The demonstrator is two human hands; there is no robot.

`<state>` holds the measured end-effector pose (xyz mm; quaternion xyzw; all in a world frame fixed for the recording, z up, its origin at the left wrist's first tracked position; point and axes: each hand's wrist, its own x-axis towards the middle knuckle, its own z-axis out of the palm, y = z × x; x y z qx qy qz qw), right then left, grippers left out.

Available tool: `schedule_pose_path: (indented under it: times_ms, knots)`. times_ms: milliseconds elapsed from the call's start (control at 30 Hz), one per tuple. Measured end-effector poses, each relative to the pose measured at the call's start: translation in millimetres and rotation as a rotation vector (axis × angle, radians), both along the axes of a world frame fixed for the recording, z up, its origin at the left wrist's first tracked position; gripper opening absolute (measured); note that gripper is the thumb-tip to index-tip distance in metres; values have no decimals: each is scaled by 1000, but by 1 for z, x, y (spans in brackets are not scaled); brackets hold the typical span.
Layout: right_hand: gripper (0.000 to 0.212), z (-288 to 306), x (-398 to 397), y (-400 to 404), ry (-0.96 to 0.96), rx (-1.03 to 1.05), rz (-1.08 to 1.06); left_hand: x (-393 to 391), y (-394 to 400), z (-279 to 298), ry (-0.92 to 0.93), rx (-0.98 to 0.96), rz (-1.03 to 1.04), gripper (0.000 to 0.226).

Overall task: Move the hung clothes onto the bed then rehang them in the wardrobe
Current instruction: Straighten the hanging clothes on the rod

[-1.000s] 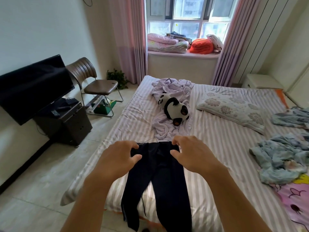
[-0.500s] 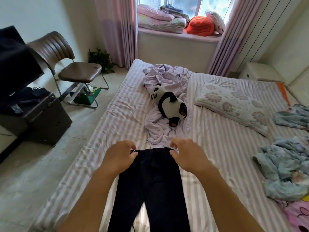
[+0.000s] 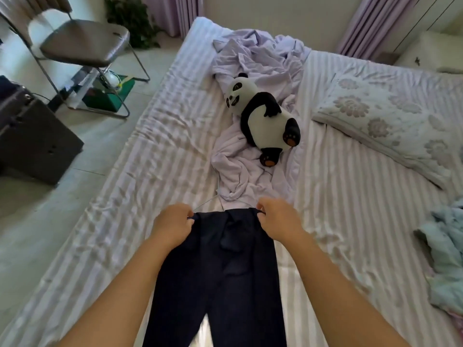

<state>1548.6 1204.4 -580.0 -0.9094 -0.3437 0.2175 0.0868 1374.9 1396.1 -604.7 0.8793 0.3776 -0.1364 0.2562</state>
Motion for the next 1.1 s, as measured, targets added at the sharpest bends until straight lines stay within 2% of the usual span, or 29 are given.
schedule_pose_path:
  times_ms: [133, 333, 467, 567, 700, 867, 1000, 1100]
  knots:
    - [16, -69, 32, 20, 69, -18, -45, 25, 19, -62, 47, -38, 41, 15]
    - [33, -157, 71, 43, 143, -35, -139, 38, 36, -143, 135, -126, 96, 37]
    - [43, -203, 81, 48, 162, -112, -77, 37, 39, -178, 184, -133, 85, 40]
    - [37, -227, 81, 46, 168, -214, -28, 34, 39, -196, 168, -108, 104, 44]
    - [24, -238, 83, 42, 173, -232, -69, 35, 38, -204, 53, -74, 175, 33]
    - [19, -224, 78, 25, 223, -20, -135, 34, 32, -194, -12, -27, 237, 11]
    - [20, -208, 61, 3, 193, 112, -159, 19, 23, -182, 26, 25, 226, 19]
    - [20, -195, 44, -9, 62, 176, -107, 1, 18, -180, 61, 24, 175, 24]
